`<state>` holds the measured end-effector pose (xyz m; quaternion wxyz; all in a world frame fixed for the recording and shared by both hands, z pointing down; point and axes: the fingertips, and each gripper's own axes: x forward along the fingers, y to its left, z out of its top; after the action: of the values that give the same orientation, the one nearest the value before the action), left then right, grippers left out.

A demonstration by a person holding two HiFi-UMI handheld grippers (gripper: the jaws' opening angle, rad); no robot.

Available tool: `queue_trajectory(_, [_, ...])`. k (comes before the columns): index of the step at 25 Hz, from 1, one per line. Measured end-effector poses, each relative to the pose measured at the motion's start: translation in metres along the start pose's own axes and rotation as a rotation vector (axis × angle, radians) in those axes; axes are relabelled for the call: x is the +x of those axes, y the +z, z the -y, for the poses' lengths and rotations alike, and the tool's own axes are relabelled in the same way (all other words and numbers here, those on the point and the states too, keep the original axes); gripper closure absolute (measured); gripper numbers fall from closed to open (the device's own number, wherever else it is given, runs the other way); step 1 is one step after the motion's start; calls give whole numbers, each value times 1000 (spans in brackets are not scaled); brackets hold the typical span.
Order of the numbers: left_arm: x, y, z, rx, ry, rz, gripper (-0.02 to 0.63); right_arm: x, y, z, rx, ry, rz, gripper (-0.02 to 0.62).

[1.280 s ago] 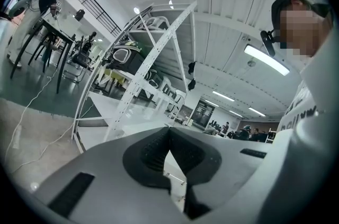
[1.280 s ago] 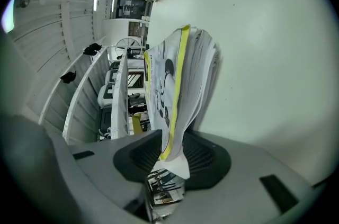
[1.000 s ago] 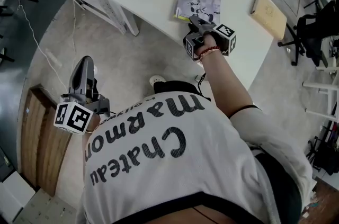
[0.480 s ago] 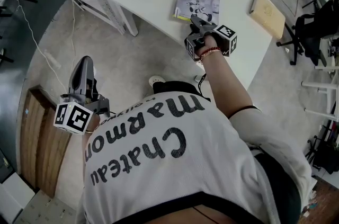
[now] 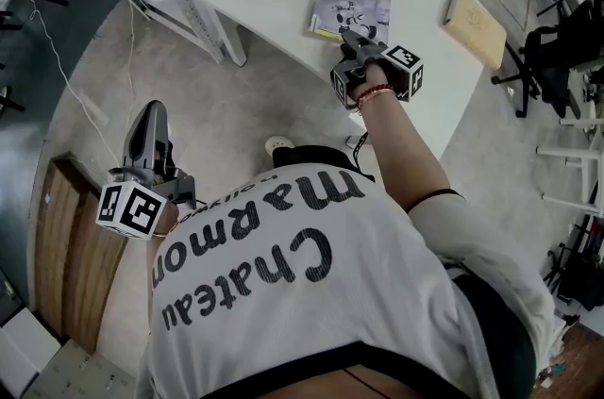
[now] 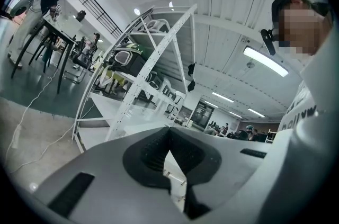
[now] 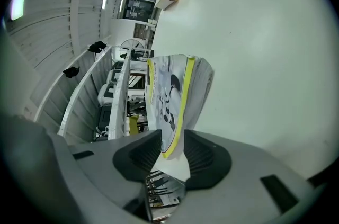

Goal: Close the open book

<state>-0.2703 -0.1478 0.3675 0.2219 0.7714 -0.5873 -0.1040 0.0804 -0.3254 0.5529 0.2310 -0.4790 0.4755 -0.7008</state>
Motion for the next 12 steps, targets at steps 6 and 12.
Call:
queue_trajectory(6, [-5, 3, 3, 3, -6, 16, 583, -4, -10, -13, -23, 29, -12, 471])
queue_trajectory(12, [-11, 4, 18, 8, -37, 33, 583, -19, -30, -48, -87, 109, -51, 471])
